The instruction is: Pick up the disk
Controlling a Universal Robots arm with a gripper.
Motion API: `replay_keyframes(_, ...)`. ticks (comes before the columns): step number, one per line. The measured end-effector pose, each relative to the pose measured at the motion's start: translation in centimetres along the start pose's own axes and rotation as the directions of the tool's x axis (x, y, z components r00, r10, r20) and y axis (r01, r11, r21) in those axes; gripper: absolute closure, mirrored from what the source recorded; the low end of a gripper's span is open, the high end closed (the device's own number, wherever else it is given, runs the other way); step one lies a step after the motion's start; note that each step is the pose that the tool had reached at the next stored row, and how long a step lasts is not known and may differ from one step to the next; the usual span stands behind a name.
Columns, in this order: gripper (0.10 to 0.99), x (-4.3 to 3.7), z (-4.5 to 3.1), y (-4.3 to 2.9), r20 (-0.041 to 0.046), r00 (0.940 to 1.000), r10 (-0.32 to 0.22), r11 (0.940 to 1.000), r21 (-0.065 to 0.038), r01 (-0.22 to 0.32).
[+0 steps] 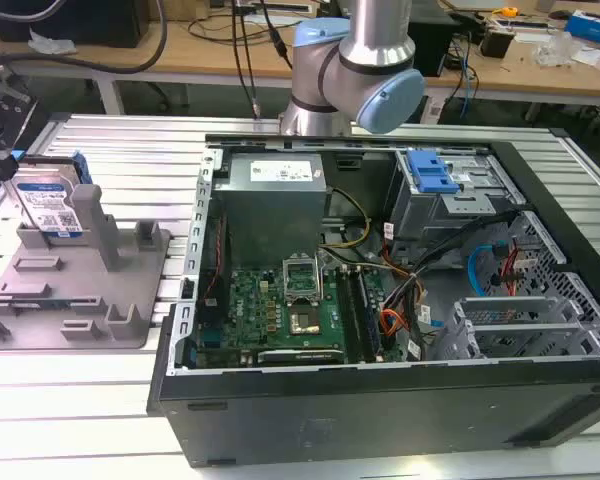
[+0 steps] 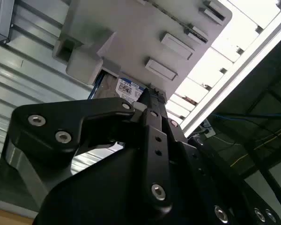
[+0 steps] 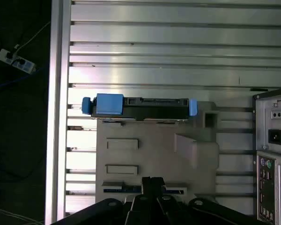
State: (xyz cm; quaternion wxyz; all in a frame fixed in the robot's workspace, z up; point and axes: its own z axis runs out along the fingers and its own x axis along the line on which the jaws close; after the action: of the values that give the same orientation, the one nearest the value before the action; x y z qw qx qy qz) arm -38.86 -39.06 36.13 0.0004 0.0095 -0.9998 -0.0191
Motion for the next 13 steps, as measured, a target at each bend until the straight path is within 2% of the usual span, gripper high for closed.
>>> replay_keyframes(9, 0.980, 0.00, 0.00, 0.00, -0.0001, 1.0000, -0.001, 1.0000, 0.000, 0.001)
replay_keyframes(13, 0.980, 0.00, 0.00, 0.00, -0.0024, 0.9980, -0.063, 0.9980, 0.000, 0.063)
